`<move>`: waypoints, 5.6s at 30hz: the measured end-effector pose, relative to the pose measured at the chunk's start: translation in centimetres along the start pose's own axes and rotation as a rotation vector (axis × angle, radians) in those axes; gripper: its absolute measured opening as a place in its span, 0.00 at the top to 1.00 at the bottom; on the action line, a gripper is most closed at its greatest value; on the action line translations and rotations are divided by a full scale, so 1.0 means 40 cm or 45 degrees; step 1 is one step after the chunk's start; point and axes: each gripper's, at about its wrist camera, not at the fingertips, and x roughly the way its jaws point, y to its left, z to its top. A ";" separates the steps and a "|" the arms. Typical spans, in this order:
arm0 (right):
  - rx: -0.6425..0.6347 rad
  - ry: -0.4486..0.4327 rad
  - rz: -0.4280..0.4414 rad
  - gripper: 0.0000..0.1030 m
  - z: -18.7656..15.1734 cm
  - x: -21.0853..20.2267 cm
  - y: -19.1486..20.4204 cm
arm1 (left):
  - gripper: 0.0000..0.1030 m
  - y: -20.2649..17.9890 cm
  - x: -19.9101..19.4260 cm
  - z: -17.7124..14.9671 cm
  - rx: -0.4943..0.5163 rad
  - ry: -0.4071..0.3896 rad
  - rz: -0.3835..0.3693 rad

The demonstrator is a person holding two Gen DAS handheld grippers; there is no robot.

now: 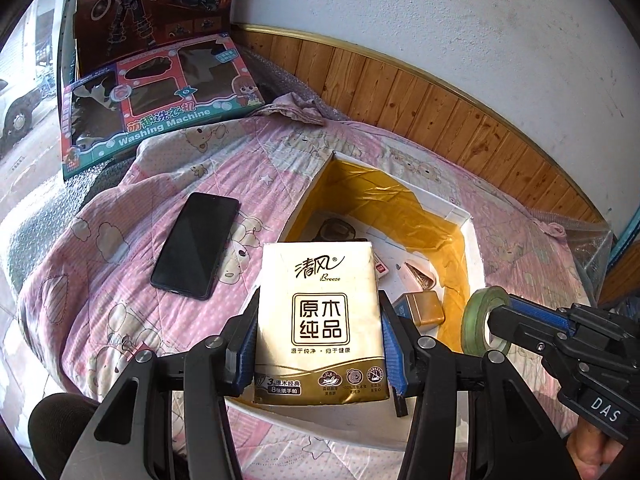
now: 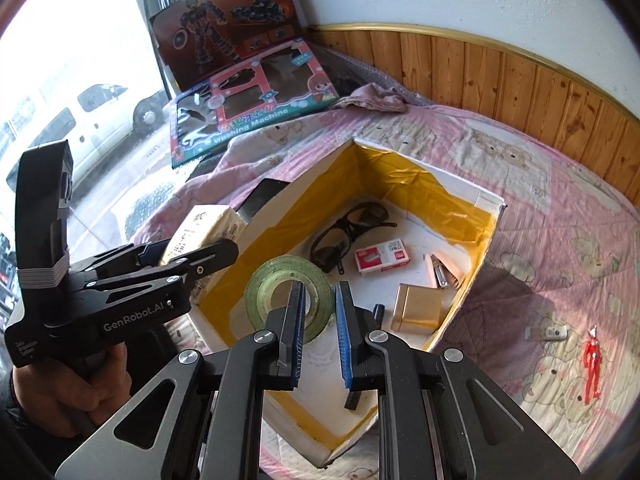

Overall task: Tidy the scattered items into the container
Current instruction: 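Carry the tissue pack and green tape over the white box with both tools, then open both tools to drop the tissue pack and green tape into the box, then move both tools back toward the white bottle and red action figure, then grasp the white lotion bottle with the left tool while the right tool grasps the red figure, then carry the white bottle and red figure over the white box with both tools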

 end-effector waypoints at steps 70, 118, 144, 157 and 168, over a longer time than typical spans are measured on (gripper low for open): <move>0.200 -0.035 0.088 0.70 -0.167 -0.080 -0.149 | 0.43 -0.158 0.012 -0.068 0.139 0.090 -0.039; 0.523 0.192 -0.369 0.59 -0.358 -0.002 -0.931 | 0.43 -0.865 0.589 -0.187 0.709 0.413 -0.203; 0.670 0.155 -0.206 0.85 -0.345 -0.016 -0.943 | 0.80 -0.786 0.558 -0.156 0.571 0.341 -0.239; 0.608 0.135 -0.195 0.85 -0.337 -0.030 -0.880 | 0.80 -0.741 0.432 -0.160 0.534 0.282 -0.144; 0.557 0.095 -0.185 0.85 -0.349 -0.067 -0.782 | 0.80 -0.698 0.305 -0.152 0.504 0.209 -0.157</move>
